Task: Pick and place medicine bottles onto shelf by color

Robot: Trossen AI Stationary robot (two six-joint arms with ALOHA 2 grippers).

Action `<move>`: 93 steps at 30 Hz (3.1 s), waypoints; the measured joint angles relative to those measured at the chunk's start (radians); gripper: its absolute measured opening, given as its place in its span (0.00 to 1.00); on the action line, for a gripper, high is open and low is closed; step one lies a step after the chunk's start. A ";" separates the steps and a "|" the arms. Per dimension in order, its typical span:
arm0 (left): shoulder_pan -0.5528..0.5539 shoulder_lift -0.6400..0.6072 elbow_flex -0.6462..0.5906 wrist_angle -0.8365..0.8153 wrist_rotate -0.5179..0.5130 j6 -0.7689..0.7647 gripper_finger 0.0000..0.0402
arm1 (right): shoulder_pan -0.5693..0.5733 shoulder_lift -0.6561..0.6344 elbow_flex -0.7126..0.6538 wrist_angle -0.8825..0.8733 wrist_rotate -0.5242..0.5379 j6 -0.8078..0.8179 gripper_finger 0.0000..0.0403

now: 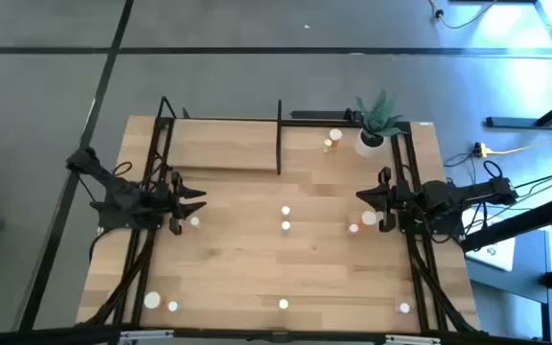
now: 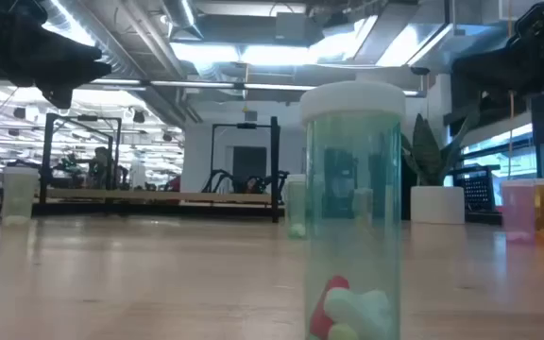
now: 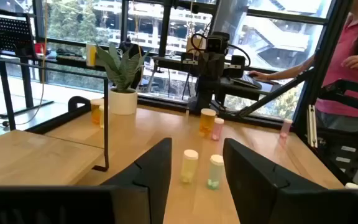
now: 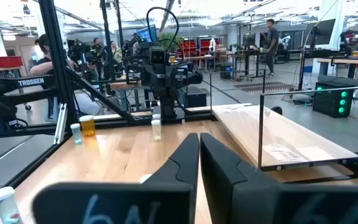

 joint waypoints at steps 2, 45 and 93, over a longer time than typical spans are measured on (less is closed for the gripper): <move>0.000 0.000 0.000 0.000 0.000 0.000 0.34 | 0.000 0.000 0.000 0.000 0.000 0.000 0.05; 0.000 0.000 0.000 0.000 0.000 0.000 0.34 | 0.000 0.000 0.000 0.000 0.000 0.000 0.05; 0.011 0.610 0.981 -0.885 0.113 -0.100 0.34 | 0.000 0.000 0.000 0.001 0.001 -0.054 0.05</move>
